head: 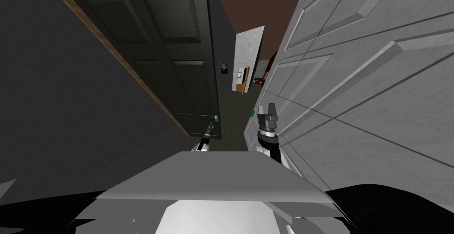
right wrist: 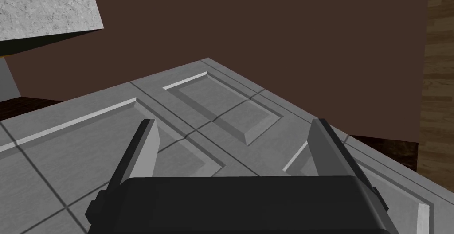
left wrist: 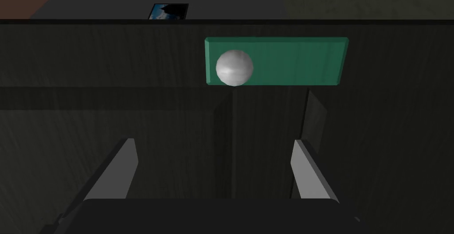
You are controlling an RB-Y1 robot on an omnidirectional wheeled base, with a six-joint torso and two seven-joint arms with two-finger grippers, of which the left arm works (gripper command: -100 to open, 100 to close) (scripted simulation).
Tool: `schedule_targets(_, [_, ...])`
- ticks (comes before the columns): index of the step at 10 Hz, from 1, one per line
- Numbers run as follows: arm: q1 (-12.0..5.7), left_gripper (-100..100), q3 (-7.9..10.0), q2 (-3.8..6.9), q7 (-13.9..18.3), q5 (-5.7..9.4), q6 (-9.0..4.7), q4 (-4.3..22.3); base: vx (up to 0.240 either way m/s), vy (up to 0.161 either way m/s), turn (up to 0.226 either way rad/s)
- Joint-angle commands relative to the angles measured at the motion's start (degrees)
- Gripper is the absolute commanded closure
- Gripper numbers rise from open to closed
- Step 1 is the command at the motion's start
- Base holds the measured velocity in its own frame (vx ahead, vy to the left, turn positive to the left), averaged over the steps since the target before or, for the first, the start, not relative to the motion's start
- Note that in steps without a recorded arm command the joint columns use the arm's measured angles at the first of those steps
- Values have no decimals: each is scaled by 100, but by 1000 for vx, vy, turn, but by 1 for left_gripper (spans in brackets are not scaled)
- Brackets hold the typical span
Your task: Push the door open
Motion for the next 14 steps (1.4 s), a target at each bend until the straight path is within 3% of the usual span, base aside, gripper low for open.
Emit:
schedule_targets(1, [10,-100,16,15,-18,6,-25,-2,175,-3,-22])
schedule_targets(8, [30,-100,73,-49,-62,32,-147,66,200,-24,-20])
schedule_targets(9, [30,100,73,-49,-62,32,-147,66,-17,-1,-8])
schedule_targets(14, [30,100,73,-49,-62,32,-147,66,-15,2,-2])
